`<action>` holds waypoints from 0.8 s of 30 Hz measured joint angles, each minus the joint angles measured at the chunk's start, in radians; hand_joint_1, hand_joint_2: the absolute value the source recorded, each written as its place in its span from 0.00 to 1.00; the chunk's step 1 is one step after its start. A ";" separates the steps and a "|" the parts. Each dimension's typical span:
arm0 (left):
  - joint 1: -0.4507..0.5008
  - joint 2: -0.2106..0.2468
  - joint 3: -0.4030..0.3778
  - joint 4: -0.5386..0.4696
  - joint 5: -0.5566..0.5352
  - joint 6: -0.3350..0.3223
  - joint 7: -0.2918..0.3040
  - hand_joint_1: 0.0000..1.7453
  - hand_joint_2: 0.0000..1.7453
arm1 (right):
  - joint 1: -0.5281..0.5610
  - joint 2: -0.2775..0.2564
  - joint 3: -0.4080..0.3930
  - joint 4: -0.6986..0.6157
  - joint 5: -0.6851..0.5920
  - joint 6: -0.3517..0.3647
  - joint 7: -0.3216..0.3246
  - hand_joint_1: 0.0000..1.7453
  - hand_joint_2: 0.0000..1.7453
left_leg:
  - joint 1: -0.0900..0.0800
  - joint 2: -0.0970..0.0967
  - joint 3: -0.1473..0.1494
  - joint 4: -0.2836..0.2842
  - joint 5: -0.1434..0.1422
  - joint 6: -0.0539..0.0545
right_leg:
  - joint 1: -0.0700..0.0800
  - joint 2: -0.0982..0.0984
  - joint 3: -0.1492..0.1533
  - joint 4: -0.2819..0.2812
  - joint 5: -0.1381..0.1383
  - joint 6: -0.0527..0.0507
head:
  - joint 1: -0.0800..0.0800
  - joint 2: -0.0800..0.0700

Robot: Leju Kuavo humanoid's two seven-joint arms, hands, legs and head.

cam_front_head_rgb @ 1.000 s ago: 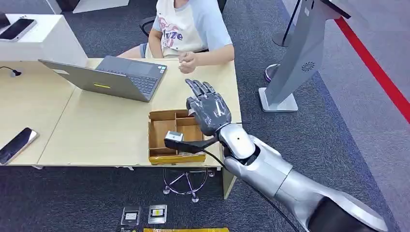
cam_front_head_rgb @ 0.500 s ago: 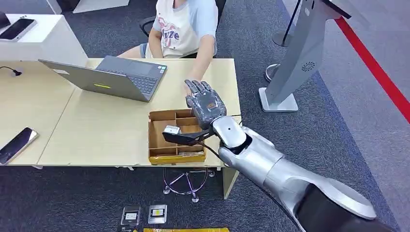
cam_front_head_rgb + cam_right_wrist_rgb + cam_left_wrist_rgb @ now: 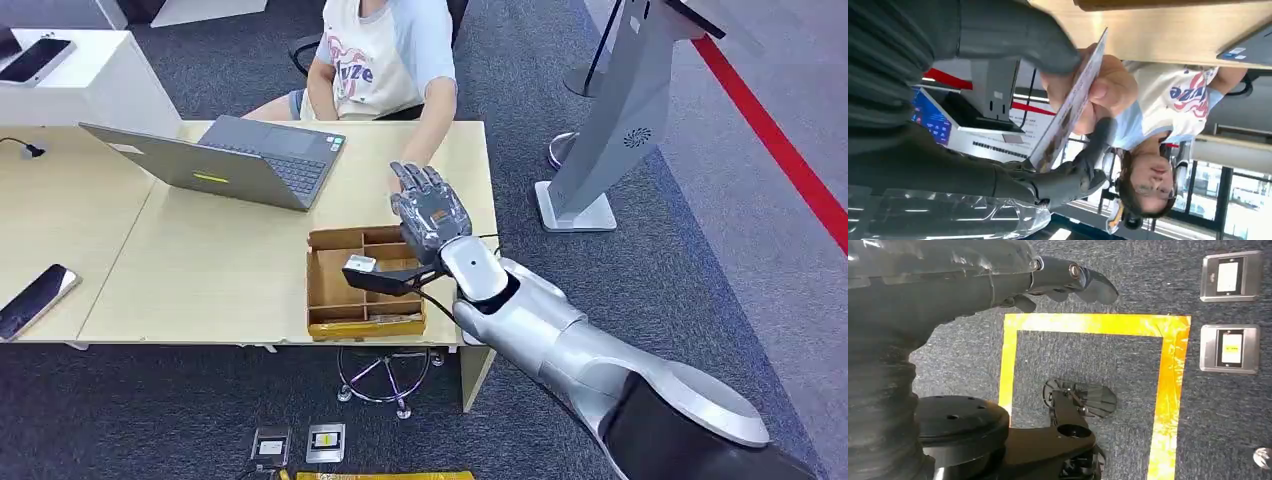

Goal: Pass the card to the sensor for recognition and then transmit it.

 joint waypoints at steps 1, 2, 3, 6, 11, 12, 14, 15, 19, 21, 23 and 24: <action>-0.001 0.000 0.000 0.000 -0.003 0.000 0.000 0.00 1.00 | 0.000 0.000 0.001 0.003 0.005 -0.009 0.005 0.00 0.00 | 0.000 0.000 0.000 0.000 0.000 0.000 | 0.000 0.000 0.000 0.000 0.000 0.000 | 0.000 0.000; -0.002 0.000 0.000 0.001 -0.008 -0.001 0.001 0.00 1.00 | 0.000 0.000 0.002 0.006 0.013 -0.018 0.008 0.00 0.00 | 0.000 0.000 0.000 0.000 0.000 0.000 | 0.000 0.000 0.000 0.000 0.000 0.000 | 0.000 0.000; -0.004 0.000 0.000 0.001 -0.014 -0.002 0.002 0.00 1.00 | 0.000 0.000 0.003 0.008 0.019 -0.028 0.010 0.00 0.00 | 0.000 0.000 0.000 0.000 0.000 0.000 | 0.000 0.000 0.000 0.000 0.000 0.000 | 0.000 0.000; -0.009 0.000 0.000 0.002 -0.027 -0.005 0.007 0.00 1.00 | 0.000 -0.002 0.011 0.011 0.031 -0.058 0.018 0.00 0.00 | 0.000 0.000 0.000 0.000 0.000 0.000 | 0.000 0.001 0.000 0.000 0.000 0.000 | 0.000 0.000; -0.013 0.000 0.000 0.004 -0.032 -0.005 0.010 0.00 1.00 | 0.000 -0.006 0.017 0.014 0.033 -0.067 0.020 0.00 0.00 | 0.000 0.000 0.000 0.000 0.000 0.000 | 0.000 0.001 0.000 0.000 0.000 0.000 | 0.000 0.000; -0.014 0.000 0.000 0.004 -0.032 -0.005 0.010 0.00 1.00 | 0.000 -0.007 0.019 0.015 0.033 -0.069 0.021 0.00 0.00 | 0.000 0.000 0.000 0.000 0.000 0.000 | 0.000 0.001 0.000 0.000 0.000 0.000 | 0.000 0.000; -0.015 -0.001 0.000 0.004 -0.038 -0.006 0.010 0.00 1.00 | 0.001 -0.010 0.021 0.015 0.035 -0.088 0.024 0.00 0.00 | 0.000 0.000 0.000 0.000 0.000 0.000 | 0.000 0.001 -0.001 0.000 0.000 0.000 | 0.000 0.000; -0.015 -0.001 0.000 0.005 -0.044 -0.006 0.011 0.00 1.00 | 0.001 -0.011 0.021 0.014 0.036 -0.106 0.028 0.00 1.00 | 0.000 0.000 0.000 0.000 0.000 0.000 | 0.000 0.001 -0.001 0.000 0.000 0.000 | 0.000 0.000; -0.017 -0.003 0.003 0.005 -0.067 -0.006 0.012 0.00 1.00 | 0.015 -0.031 0.019 -0.030 0.048 -0.164 0.052 0.00 1.00 | 0.000 0.001 0.000 0.000 0.000 0.000 | 0.000 0.001 -0.001 0.000 0.000 0.000 | 0.000 0.000; -0.016 -0.005 0.004 0.006 -0.078 -0.006 0.012 0.00 1.00 | 0.035 -0.046 0.011 -0.073 0.036 -0.177 0.061 0.00 1.00 | 0.000 0.001 0.001 0.000 0.000 0.000 | 0.000 0.001 -0.001 0.000 0.000 0.000 | 0.000 0.000; -0.015 -0.006 0.005 0.007 -0.088 -0.005 0.011 0.00 1.00 | 0.057 -0.063 0.007 -0.128 0.035 -0.177 0.073 0.00 1.00 | 0.000 0.001 0.000 0.000 0.000 0.000 | 0.000 0.001 -0.001 0.000 0.000 0.000 | 0.000 0.000; -0.013 -0.008 0.006 0.007 -0.091 -0.004 0.010 0.00 1.00 | 0.067 -0.073 0.002 -0.154 0.037 -0.176 0.080 0.00 1.00 | 0.000 0.001 0.000 0.000 0.000 0.000 | 0.000 0.001 -0.001 0.000 0.000 0.000 | 0.000 0.000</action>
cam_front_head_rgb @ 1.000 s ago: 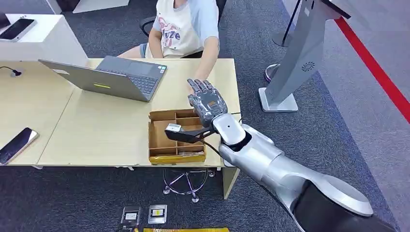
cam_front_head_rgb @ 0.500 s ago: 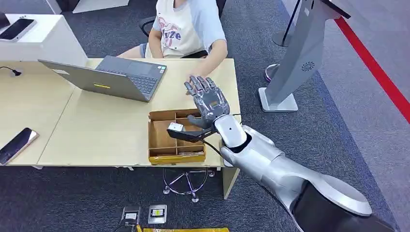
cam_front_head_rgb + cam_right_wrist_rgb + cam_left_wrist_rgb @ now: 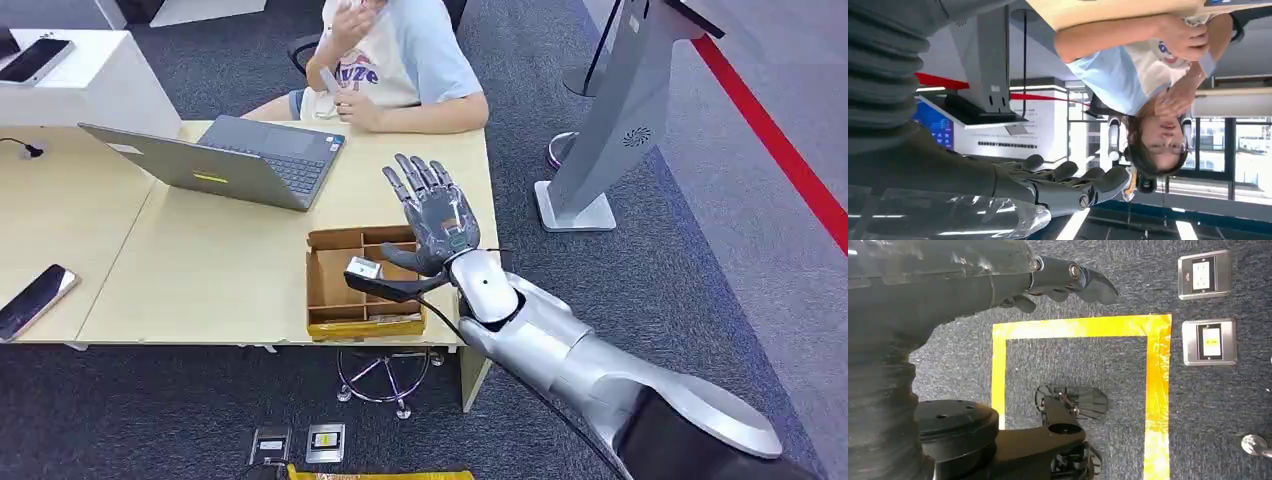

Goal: Pass the card to the sensor for recognition and then transmit it.

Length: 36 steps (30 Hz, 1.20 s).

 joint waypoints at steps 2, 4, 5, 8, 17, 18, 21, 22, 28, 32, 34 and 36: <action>0.007 -0.001 0.006 0.001 -0.002 0.003 -0.005 0.00 1.00 | 0.017 -0.020 -0.010 -0.053 0.006 0.008 0.012 0.00 1.00 | 0.000 0.000 0.000 0.000 0.000 0.000 | 0.000 0.000 0.000 0.000 0.000 0.000 | 0.000 0.000; 0.015 -0.002 0.013 0.001 -0.002 0.007 -0.013 0.00 1.00 | 0.041 -0.043 -0.022 -0.112 -0.002 0.038 0.035 0.00 1.00 | 0.000 0.000 0.000 0.000 0.000 0.000 | 0.000 0.000 0.000 0.000 0.000 0.000 | 0.000 0.000; 0.020 -0.003 0.016 0.002 -0.001 0.008 -0.019 0.00 1.00 | 0.056 -0.055 -0.030 -0.147 -0.005 0.060 0.050 0.00 1.00 | 0.000 0.000 0.000 0.000 0.000 0.000 | 0.000 0.000 0.000 0.000 0.000 0.000 | 0.000 0.000; 0.043 -0.002 0.021 0.002 0.011 0.019 -0.038 0.00 1.00 | 0.109 -0.105 -0.060 -0.276 0.013 0.140 0.108 0.00 1.00 | 0.000 0.000 0.000 0.000 0.000 0.000 | 0.000 0.000 0.000 0.000 0.000 0.000 | 0.000 0.000; 0.090 -0.002 0.034 0.001 0.075 0.031 -0.071 0.00 1.00 | 0.308 -0.238 -0.153 -0.635 0.120 0.226 0.166 0.00 1.00 | 0.000 0.001 0.000 0.000 -0.001 0.000 | 0.000 0.000 -0.001 -0.001 0.000 0.000 | 0.000 0.000; 0.094 -0.002 0.037 0.001 0.081 0.030 -0.074 0.00 1.00 | 0.331 -0.249 -0.164 -0.669 0.135 0.222 0.164 0.00 1.00 | 0.000 0.001 0.000 0.000 -0.001 0.000 | 0.000 0.000 -0.001 -0.001 0.000 0.000 | 0.000 0.000; 0.102 -0.002 0.040 0.001 0.092 0.030 -0.078 0.00 1.00 | 0.384 -0.272 -0.185 -0.735 0.160 0.215 0.162 0.00 1.00 | 0.000 0.002 0.000 0.000 -0.001 0.000 | 0.000 0.000 -0.001 -0.001 0.000 0.000 | 0.000 0.000; 0.102 -0.003 0.040 0.001 0.095 0.030 -0.081 0.00 1.00 | 0.397 -0.281 -0.193 -0.758 0.167 0.216 0.161 0.00 1.00 | 0.000 0.002 0.000 0.000 -0.001 0.000 | 0.000 0.000 -0.001 -0.001 0.000 0.000 | 0.000 0.000; 0.108 -0.002 0.044 0.002 0.140 0.029 -0.086 0.00 1.00 | 0.486 -0.303 -0.243 -0.860 0.194 0.221 0.142 0.00 1.00 | 0.000 0.002 0.000 0.000 -0.001 0.000 | 0.000 0.000 0.000 -0.001 0.000 0.000 | 0.000 0.000; 0.107 -0.001 0.044 0.002 0.163 0.030 -0.086 0.00 1.00 | 0.525 -0.305 -0.257 -0.891 0.153 0.217 0.085 0.00 1.00 | 0.000 0.002 0.000 0.000 -0.001 0.000 | 0.000 0.000 0.000 -0.001 0.000 0.000 | 0.000 0.000; 0.107 0.000 0.044 0.002 0.170 0.030 -0.086 0.00 1.00 | 0.539 -0.300 -0.256 -0.892 0.127 0.214 0.055 0.00 1.00 | 0.000 0.002 0.000 -0.001 -0.001 0.000 | 0.000 0.000 0.000 -0.001 0.000 0.000 | 0.000 0.000; 0.107 0.000 0.044 0.002 0.176 0.030 -0.086 0.00 1.00 | 0.550 -0.292 -0.256 -0.892 0.113 0.212 0.039 0.00 1.00 | 0.000 0.002 0.000 -0.001 -0.001 0.000 | 0.000 0.000 0.000 -0.001 0.000 0.000 | 0.000 0.000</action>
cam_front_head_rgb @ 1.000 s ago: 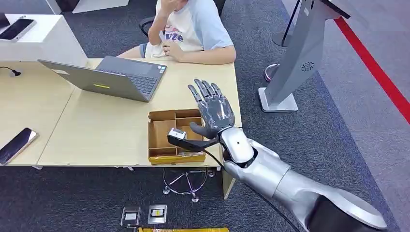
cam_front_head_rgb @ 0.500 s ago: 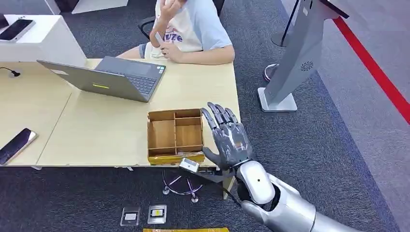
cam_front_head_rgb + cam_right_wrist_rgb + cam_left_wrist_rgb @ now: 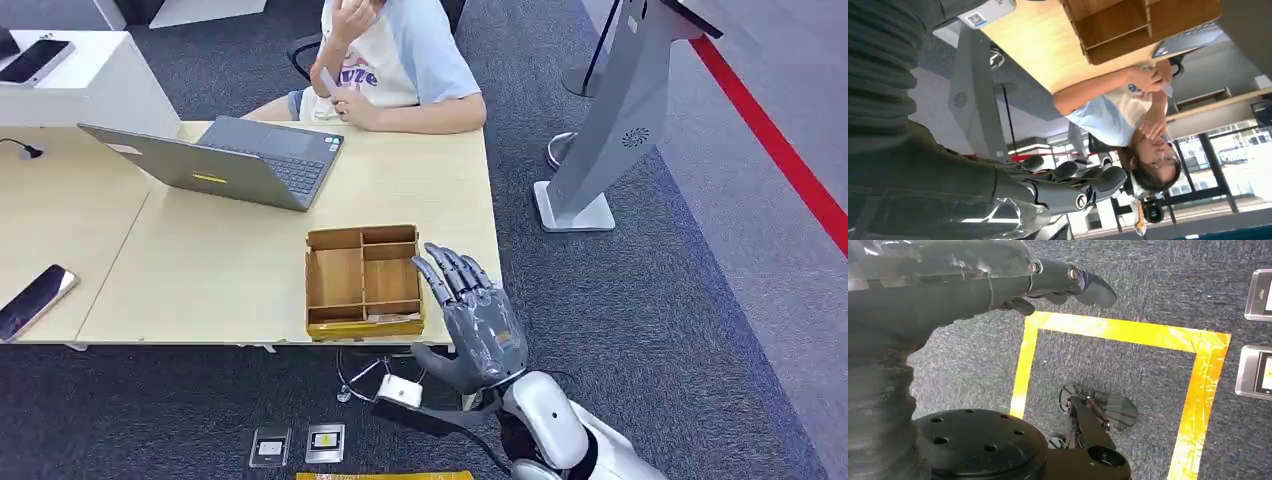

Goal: Pass the card to the sensor for recognition and then transmit it.

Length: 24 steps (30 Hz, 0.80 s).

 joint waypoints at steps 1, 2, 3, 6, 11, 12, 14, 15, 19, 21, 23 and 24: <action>0.000 0.000 0.000 0.000 0.001 0.000 0.000 0.00 1.00 | 0.003 0.003 0.000 0.000 -0.011 -0.001 -0.007 0.00 1.00 | 0.000 0.000 0.000 0.000 0.000 0.000 | 0.000 0.000 0.000 0.000 0.000 0.000 | 0.000 0.000; 0.000 0.001 0.000 0.000 0.003 0.000 0.000 0.00 1.00 | 0.005 0.006 0.000 0.000 -0.024 -0.002 -0.016 0.00 1.00 | 0.000 0.000 0.000 0.000 0.000 0.000 | 0.000 0.000 0.000 0.000 0.000 0.000 | 0.000 0.000; 0.000 0.001 0.000 0.000 0.005 0.000 0.000 0.00 1.00 | 0.006 0.010 0.001 0.000 -0.043 -0.002 -0.027 0.00 1.00 | 0.000 0.000 0.000 0.000 0.000 0.000 | 0.000 0.000 0.000 0.000 0.000 0.000 | 0.000 0.000; -0.002 0.002 -0.002 0.000 0.011 0.000 0.000 0.00 1.00 | 0.006 0.033 0.007 0.013 -0.090 -0.006 -0.069 0.00 1.00 | 0.000 0.000 0.000 0.000 0.000 0.000 | 0.000 0.000 0.000 0.000 0.000 0.000 | 0.000 0.000; -0.006 0.004 -0.006 0.000 0.021 -0.002 0.005 0.00 1.00 | 0.004 0.084 0.027 0.077 -0.140 -0.033 -0.124 0.00 1.00 | 0.000 -0.001 -0.001 0.000 0.000 0.000 | 0.000 0.000 0.001 0.000 0.000 0.000 | 0.000 0.000; -0.007 0.005 -0.007 0.000 0.024 -0.001 0.007 0.00 1.00 | 0.000 0.096 0.032 0.096 -0.156 -0.040 -0.135 0.00 1.00 | 0.000 -0.001 -0.001 0.000 0.000 0.000 | 0.000 0.000 0.000 0.000 0.000 0.000 | 0.000 0.000; -0.010 0.005 -0.007 0.000 0.031 0.000 0.014 0.00 1.00 | -0.016 0.122 0.044 0.140 -0.182 -0.062 -0.161 0.00 1.00 | 0.000 -0.001 -0.001 0.000 0.000 0.000 | 0.000 0.000 0.000 0.000 0.000 0.000 | 0.000 0.000; -0.012 0.005 -0.008 0.000 0.032 0.000 0.016 0.00 1.00 | -0.026 0.136 0.052 0.163 -0.192 -0.073 -0.173 0.00 1.00 | 0.000 -0.001 -0.001 0.000 0.000 0.000 | 0.000 0.000 0.000 0.000 0.000 0.000 | 0.000 0.000; -0.025 0.005 -0.024 0.000 0.038 0.000 0.026 0.00 1.00 | -0.064 0.203 0.085 0.291 -0.225 -0.124 -0.217 0.00 1.00 | 0.000 -0.002 -0.001 0.000 0.000 0.000 | 0.000 -0.001 0.000 0.000 0.000 0.000 | 0.000 0.000; -0.030 0.005 -0.028 0.000 0.041 0.000 0.029 0.00 1.00 | -0.084 0.235 0.099 0.356 -0.230 -0.148 -0.228 0.00 1.00 | 0.000 -0.002 -0.001 0.000 0.000 0.000 | 0.000 -0.001 0.000 0.000 0.000 0.000 | 0.000 0.000; -0.034 0.005 -0.032 0.000 0.042 -0.001 0.033 0.00 1.00 | -0.105 0.265 0.111 0.422 -0.230 -0.174 -0.240 0.00 1.00 | 0.000 -0.002 -0.001 0.000 0.001 0.000 | 0.000 -0.001 0.000 0.000 0.000 0.000 | 0.000 0.000; -0.036 0.005 -0.032 0.000 0.043 -0.001 0.034 0.00 1.00 | -0.114 0.280 0.118 0.456 -0.230 -0.187 -0.248 0.00 1.00 | 0.000 -0.002 -0.001 0.000 0.001 0.000 | 0.000 -0.001 0.000 0.000 0.000 0.000 | 0.000 0.000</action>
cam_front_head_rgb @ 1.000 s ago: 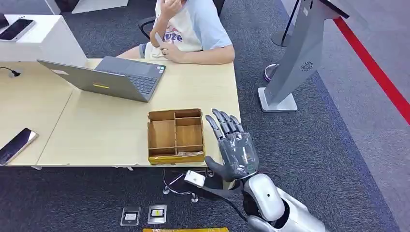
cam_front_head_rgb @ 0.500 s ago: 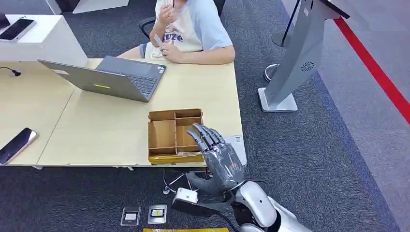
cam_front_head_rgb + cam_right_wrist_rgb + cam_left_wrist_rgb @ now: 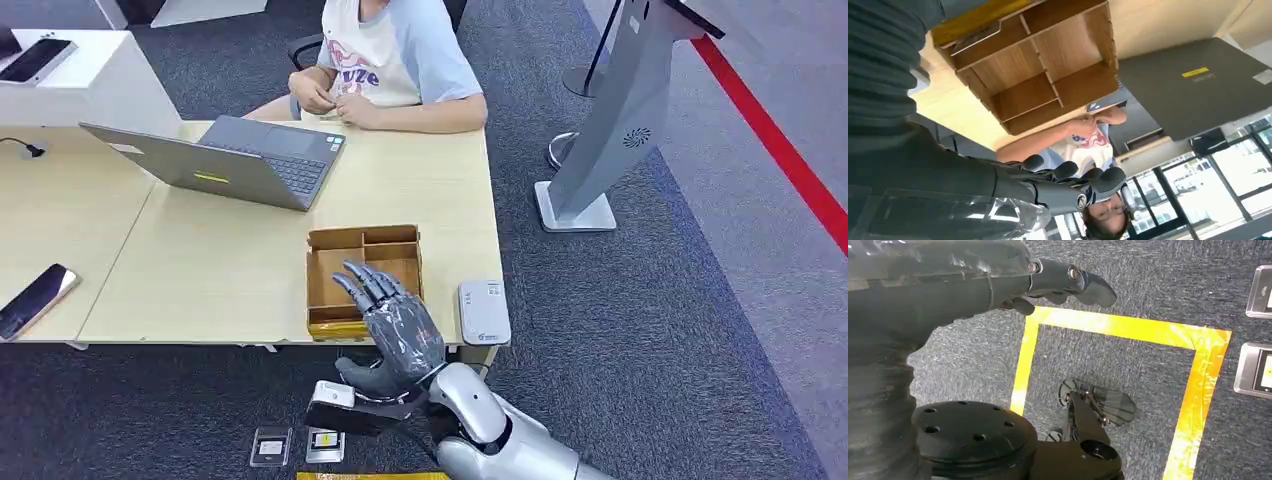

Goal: Pass the card to the sensor for recognition and then transmit it.

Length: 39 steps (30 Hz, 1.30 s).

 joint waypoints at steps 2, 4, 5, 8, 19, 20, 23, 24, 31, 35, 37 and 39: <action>-0.003 0.000 -0.001 0.000 0.001 0.000 0.001 0.00 1.00 | -0.012 0.026 0.010 0.053 0.001 -0.012 -0.009 0.00 1.00 | 0.000 0.000 0.000 0.000 0.000 0.000 | 0.000 0.000 0.000 0.000 0.000 0.000 | 0.000 0.000; -0.004 0.000 -0.006 0.000 0.001 0.000 0.002 0.00 1.00 | -0.021 0.044 0.017 0.092 0.001 -0.014 -0.010 0.00 1.00 | 0.000 0.000 0.000 0.000 0.000 0.000 | 0.000 0.000 0.000 0.000 0.000 0.000 | 0.000 0.000; -0.005 0.000 -0.008 0.000 0.001 0.000 0.002 0.00 1.00 | -0.028 0.051 0.021 0.114 0.004 -0.015 -0.011 0.00 1.00 | 0.000 0.000 0.000 0.000 0.000 0.000 | 0.000 0.000 0.000 0.000 0.000 0.000 | 0.000 0.000; -0.007 0.000 -0.018 0.000 0.002 -0.001 0.003 0.00 1.00 | -0.045 0.073 0.035 0.169 0.010 -0.020 -0.015 0.00 1.00 | 0.000 0.000 0.000 0.000 0.000 0.000 | 0.000 0.000 0.000 0.000 0.000 0.000 | 0.000 0.000; -0.011 0.001 -0.027 0.000 0.023 -0.001 0.013 0.00 1.00 | -0.153 0.104 0.089 0.365 0.104 -0.037 0.071 0.00 1.00 | 0.000 0.000 0.000 0.000 0.001 0.000 | 0.000 0.000 0.000 0.000 0.000 0.000 | 0.000 0.000; -0.011 0.001 -0.030 0.000 0.024 0.000 0.013 0.00 1.00 | -0.160 0.102 0.092 0.376 0.111 -0.036 0.076 0.00 1.00 | 0.000 0.000 0.000 0.000 0.001 0.000 | 0.000 0.000 0.000 0.000 0.000 0.000 | 0.000 0.000; -0.012 0.001 -0.033 0.000 0.029 0.000 0.013 0.00 1.00 | -0.171 0.095 0.100 0.401 0.133 -0.033 0.095 0.00 1.00 | 0.000 0.000 0.000 0.000 0.001 0.000 | 0.000 0.000 -0.001 0.000 0.000 0.000 | 0.000 0.000; -0.012 0.001 -0.034 0.000 0.029 0.000 0.013 0.00 1.00 | -0.173 0.093 0.103 0.408 0.142 -0.032 0.103 0.00 1.00 | 0.000 0.000 0.000 0.000 0.001 0.000 | 0.000 0.000 -0.001 0.000 0.000 0.000 | 0.000 0.000; -0.013 0.002 -0.050 -0.003 0.031 0.008 0.011 0.00 1.00 | -0.204 0.072 0.122 0.461 0.187 0.000 0.138 0.00 1.00 | 0.000 0.000 0.000 0.000 0.001 0.000 | 0.000 0.001 -0.001 0.000 0.000 0.000 | 0.000 0.000; -0.011 0.003 -0.050 -0.003 0.040 0.009 0.005 0.00 1.00 | -0.204 0.060 0.123 0.463 0.187 0.016 0.152 0.00 1.00 | 0.000 0.000 0.000 0.000 0.001 0.000 | 0.000 0.001 -0.001 0.000 0.000 0.000 | 0.000 0.000; -0.011 0.005 -0.050 -0.003 0.041 0.008 0.004 0.00 1.00 | -0.203 0.053 0.123 0.463 0.187 0.020 0.156 0.00 1.00 | 0.000 0.000 0.000 0.000 0.001 0.000 | 0.000 0.001 -0.001 0.000 0.000 0.000 | 0.000 0.000; -0.011 0.005 -0.050 -0.003 0.041 0.008 0.002 0.00 1.00 | -0.202 0.046 0.123 0.463 0.187 0.025 0.158 0.00 1.00 | 0.000 0.000 0.000 0.000 0.001 0.000 | 0.000 0.001 -0.001 0.000 0.000 0.000 | 0.000 0.000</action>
